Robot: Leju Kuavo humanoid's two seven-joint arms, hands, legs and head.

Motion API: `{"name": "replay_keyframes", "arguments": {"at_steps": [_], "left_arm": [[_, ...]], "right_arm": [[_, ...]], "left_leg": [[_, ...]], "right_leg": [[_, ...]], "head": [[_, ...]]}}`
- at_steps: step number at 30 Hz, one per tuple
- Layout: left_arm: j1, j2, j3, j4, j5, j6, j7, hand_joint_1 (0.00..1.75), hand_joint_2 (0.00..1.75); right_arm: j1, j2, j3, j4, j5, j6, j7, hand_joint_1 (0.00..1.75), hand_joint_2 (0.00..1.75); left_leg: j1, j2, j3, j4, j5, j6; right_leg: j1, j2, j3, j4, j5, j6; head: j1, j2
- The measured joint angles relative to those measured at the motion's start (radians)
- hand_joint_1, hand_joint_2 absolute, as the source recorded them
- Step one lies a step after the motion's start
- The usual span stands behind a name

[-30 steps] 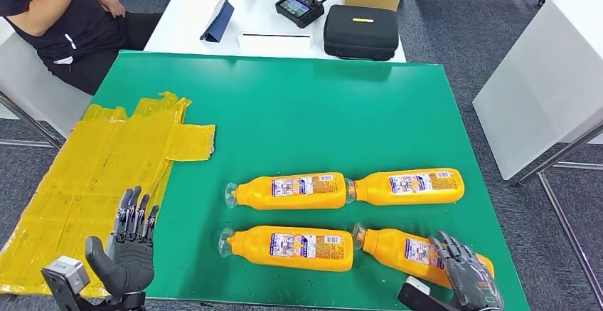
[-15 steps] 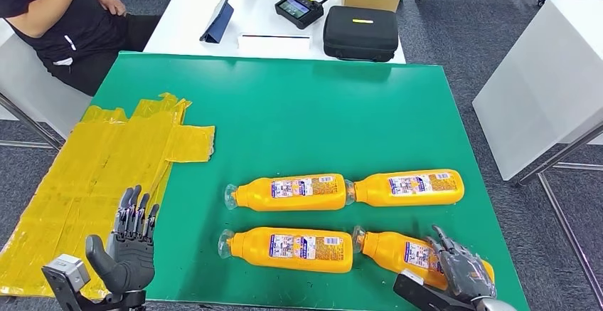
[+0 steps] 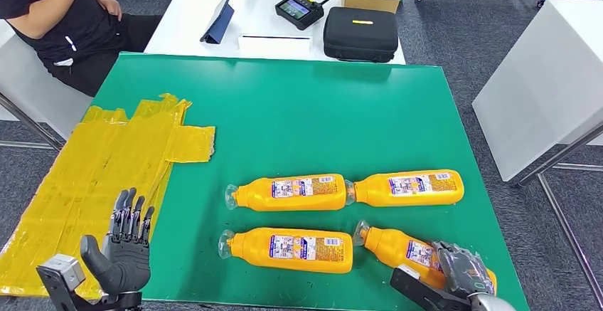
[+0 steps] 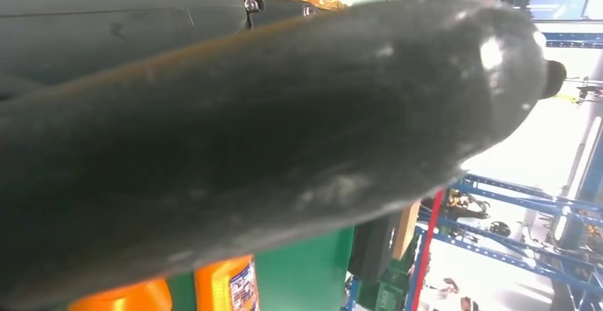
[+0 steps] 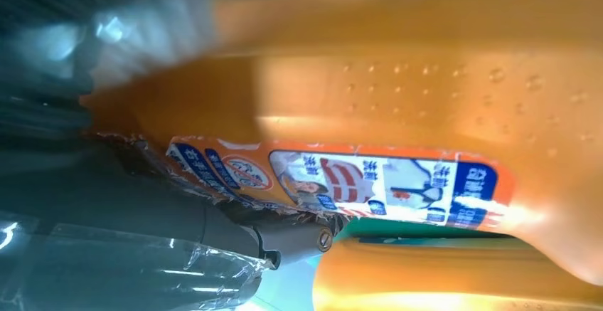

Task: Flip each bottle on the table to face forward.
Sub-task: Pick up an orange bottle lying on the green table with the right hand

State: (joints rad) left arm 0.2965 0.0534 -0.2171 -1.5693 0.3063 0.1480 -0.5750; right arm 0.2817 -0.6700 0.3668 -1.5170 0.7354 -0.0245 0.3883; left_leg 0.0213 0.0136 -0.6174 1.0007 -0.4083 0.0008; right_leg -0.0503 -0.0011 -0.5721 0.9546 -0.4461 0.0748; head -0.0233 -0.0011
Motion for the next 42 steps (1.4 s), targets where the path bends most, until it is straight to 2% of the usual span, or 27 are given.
{"name": "replay_keyframes", "arguments": {"at_steps": [2, 5, 8, 10, 12, 14, 16, 18, 20, 22, 25, 27, 34, 36, 38, 42], "left_arm": [[0.013, -0.004, 0.007, -0.013, -0.007, -0.002, 0.012, 0.00, 0.00], [0.036, -0.010, 0.024, -0.033, -0.011, -0.010, 0.019, 0.00, 0.00], [0.057, -0.021, 0.052, -0.047, -0.014, -0.025, 0.018, 0.00, 0.00], [0.069, -0.033, 0.073, -0.056, -0.019, -0.034, 0.017, 0.00, 0.00], [0.078, -0.047, 0.089, -0.066, -0.023, -0.038, 0.016, 0.00, 0.87], [0.087, -0.059, 0.099, -0.076, -0.030, -0.040, 0.015, 0.00, 1.75], [0.092, -0.070, 0.105, -0.083, -0.040, -0.042, 0.015, 0.00, 1.75], [0.093, -0.077, 0.106, -0.088, -0.051, -0.043, 0.014, 0.00, 1.75], [0.093, -0.081, 0.104, -0.092, -0.057, -0.044, 0.014, 0.00, 1.75], [0.090, -0.082, 0.097, -0.096, -0.060, -0.046, 0.014, 0.00, 1.75], [0.081, -0.082, 0.071, -0.103, -0.058, -0.045, 0.014, 0.00, 1.75], [0.076, -0.081, 0.053, -0.105, -0.055, -0.040, 0.014, 0.00, 1.75], [0.068, -0.072, 0.017, -0.106, -0.040, -0.048, 0.018, 0.00, 1.75], [0.053, -0.065, -0.015, -0.105, -0.015, -0.091, 0.027, 0.00, 1.75], [0.023, -0.057, -0.070, -0.105, 0.022, -0.144, 0.038, 0.00, 1.75], [-0.067, -0.047, -0.197, -0.095, 0.067, -0.198, 0.062, 0.00, 1.75]], "right_arm": [[0.034, 0.012, -0.047, -0.038, -0.099, -0.027, -0.088, 1.75, 1.75], [0.121, 0.008, -0.158, -0.138, -0.349, -0.056, -0.257, 1.75, 1.75], [0.211, 0.035, -0.371, -0.265, -0.547, 0.097, -0.396, 1.75, 1.75], [0.244, 0.091, -0.564, -0.353, -0.600, 0.240, -0.481, 1.75, 1.75], [0.257, 0.154, -0.707, -0.418, -0.620, 0.322, -0.531, 1.75, 1.75], [0.268, 0.206, -0.803, -0.472, -0.644, 0.358, -0.564, 1.75, 1.75], [0.270, 0.261, -0.869, -0.519, -0.645, 0.373, -0.598, 1.75, 1.75], [0.265, 0.317, -0.893, -0.560, -0.623, 0.365, -0.640, 1.75, 1.75], [0.260, 0.357, -0.878, -0.589, -0.599, 0.315, -0.670, 1.75, 1.75], [0.252, 0.374, -0.832, -0.607, -0.586, 0.226, -0.683, 1.75, 1.75], [0.231, 0.374, -0.708, -0.615, -0.576, 0.078, -0.682, 1.75, 1.75], [0.219, 0.367, -0.623, -0.615, -0.575, 0.018, -0.678, 1.75, 1.75], [0.192, 0.331, -0.483, -0.609, -0.607, -0.019, -0.674, 1.75, 1.75], [0.131, 0.335, -0.420, -0.576, -0.607, -0.012, -0.661, 1.75, 1.75], [0.026, 0.359, -0.320, -0.492, -0.592, -0.019, -0.631, 1.75, 1.75], [-0.225, 0.481, -0.100, -0.212, -0.571, -0.068, -0.577, 1.75, 1.75]], "left_leg": [[0.000, -0.001, -0.001, 0.000, 0.000, 0.000], [-0.001, -0.002, -0.003, 0.000, 0.000, 0.000], [0.000, -0.003, -0.006, 0.000, 0.000, 0.000], [0.000, -0.003, -0.005, 0.000, 0.000, 0.000], [0.000, -0.004, -0.005, 0.000, -0.001, 0.000], [-0.001, -0.005, -0.005, 0.000, -0.002, 0.000], [0.000, -0.005, -0.005, 0.000, -0.002, 0.000], [0.000, -0.004, -0.005, 0.000, -0.002, 0.000], [0.000, -0.004, -0.005, 0.000, -0.002, 0.000], [0.000, -0.004, -0.005, 0.000, -0.002, 0.000], [0.000, -0.004, -0.004, 0.000, -0.002, 0.000], [0.000, -0.004, -0.004, 0.000, -0.002, 0.000], [0.000, -0.004, -0.005, 0.000, -0.002, 0.000], [0.000, -0.002, -0.004, 0.000, -0.001, 0.000], [0.001, 0.001, -0.002, -0.001, -0.001, -0.001], [0.002, 0.004, -0.001, -0.001, 0.004, -0.002]], "right_leg": [[0.000, 0.000, 0.001, 0.000, 0.000, 0.000], [0.000, -0.001, 0.007, 0.000, 0.000, 0.001], [0.000, -0.002, 0.007, 0.001, 0.000, 0.001], [0.000, -0.002, 0.002, 0.000, -0.001, 0.000], [-0.001, -0.003, -0.002, 0.000, -0.003, 0.000], [-0.001, -0.005, -0.003, 0.000, -0.004, -0.001], [-0.001, -0.005, 0.001, 0.000, -0.004, 0.000], [0.000, -0.004, 0.006, 0.001, -0.003, -0.001], [0.000, -0.003, 0.007, 0.001, -0.002, -0.001], [0.000, -0.003, 0.007, 0.001, -0.003, -0.002], [0.000, -0.003, 0.008, 0.001, -0.003, -0.002], [0.000, -0.003, 0.004, 0.001, -0.003, -0.002], [0.000, -0.003, 0.008, 0.001, -0.003, -0.001], [0.000, -0.001, 0.009, 0.001, -0.002, -0.002], [0.001, 0.001, 0.009, 0.001, -0.001, -0.002], [0.002, 0.003, 0.009, 0.001, 0.002, -0.004]], "head": [[0.000, 0.000], [0.000, 0.000], [0.000, 0.000], [0.000, 0.000], [0.000, 0.000], [0.000, 0.000], [0.000, 0.000], [0.000, 0.000], [0.000, 0.000], [0.000, 0.000], [0.000, 0.000], [0.000, 0.000], [0.000, 0.000], [0.000, 0.000], [0.000, 0.000], [0.000, 0.000]]}}
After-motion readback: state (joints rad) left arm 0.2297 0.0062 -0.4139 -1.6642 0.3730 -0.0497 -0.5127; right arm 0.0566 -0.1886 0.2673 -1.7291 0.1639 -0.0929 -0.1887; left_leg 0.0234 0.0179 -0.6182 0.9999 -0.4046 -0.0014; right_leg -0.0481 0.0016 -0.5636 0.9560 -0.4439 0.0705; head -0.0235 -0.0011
